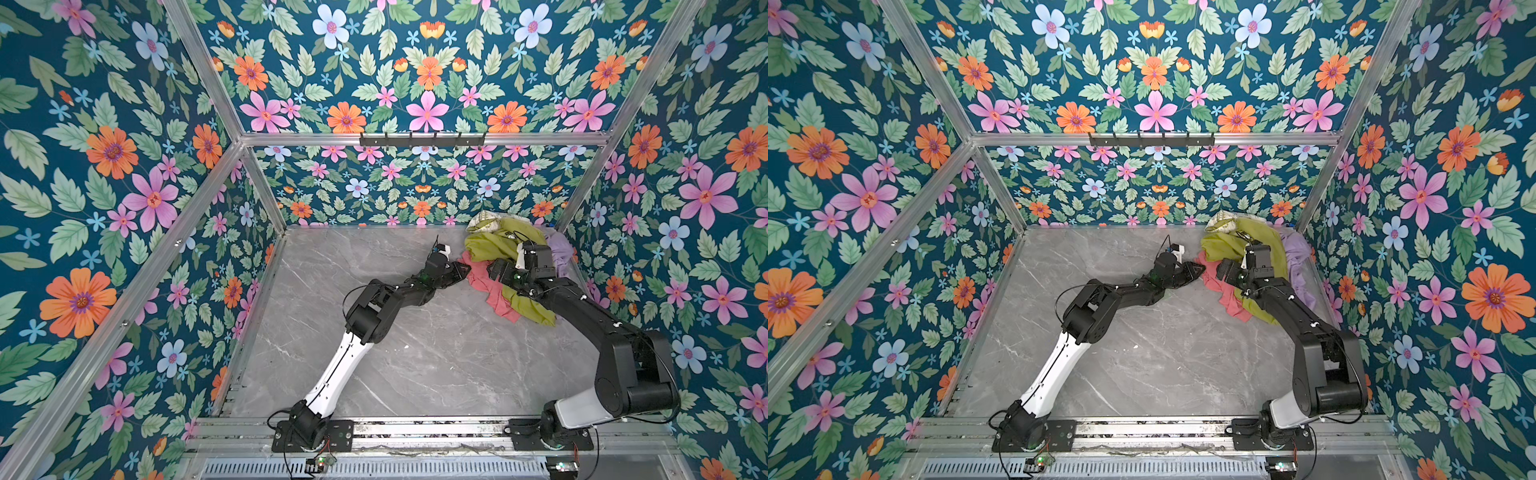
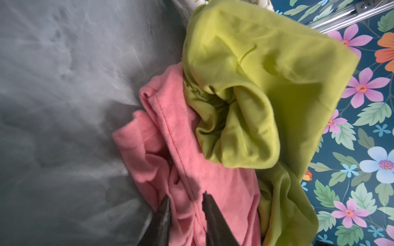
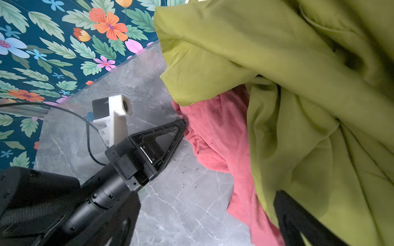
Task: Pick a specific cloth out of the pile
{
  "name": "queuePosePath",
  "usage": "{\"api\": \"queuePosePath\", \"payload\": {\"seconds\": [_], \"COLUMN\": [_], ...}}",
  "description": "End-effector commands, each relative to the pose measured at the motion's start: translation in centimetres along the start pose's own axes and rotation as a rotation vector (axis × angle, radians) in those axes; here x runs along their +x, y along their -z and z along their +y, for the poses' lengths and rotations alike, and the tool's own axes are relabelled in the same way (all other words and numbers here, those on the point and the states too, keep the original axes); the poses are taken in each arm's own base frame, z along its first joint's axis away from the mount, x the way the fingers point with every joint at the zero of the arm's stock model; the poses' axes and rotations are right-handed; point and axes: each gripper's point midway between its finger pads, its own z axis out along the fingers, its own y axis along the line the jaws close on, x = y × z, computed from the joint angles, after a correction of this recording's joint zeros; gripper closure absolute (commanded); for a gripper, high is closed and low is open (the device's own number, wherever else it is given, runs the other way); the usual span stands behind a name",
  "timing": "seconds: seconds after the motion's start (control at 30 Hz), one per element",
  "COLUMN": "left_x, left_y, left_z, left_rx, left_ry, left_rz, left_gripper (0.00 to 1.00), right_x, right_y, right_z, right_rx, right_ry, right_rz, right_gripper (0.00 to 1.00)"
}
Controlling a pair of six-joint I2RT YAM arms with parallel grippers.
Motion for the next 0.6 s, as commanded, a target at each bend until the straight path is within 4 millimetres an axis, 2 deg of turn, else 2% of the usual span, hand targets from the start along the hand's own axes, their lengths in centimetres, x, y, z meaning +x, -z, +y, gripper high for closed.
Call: {"api": "queuePosePath", "payload": {"seconds": [0.0,0.57], "left_x": [0.9,1.5], "left_y": [-0.2,-0.8], "left_z": [1.2,1.8], "left_rx": [-0.029,-0.010], "left_ry": [-0.002,-0.002], "left_rz": [0.029,0.051], "left_gripper": [0.71,0.70], "right_x": [-0.2,0.6], "right_y": [0.2,0.7], "right_z": [-0.1,-1.3], "right_rx": [0.011,0.055], "right_ry": [0.006,0.016], "right_rz": [-0.008,-0.018], "right_gripper": [0.01,0.01]}}
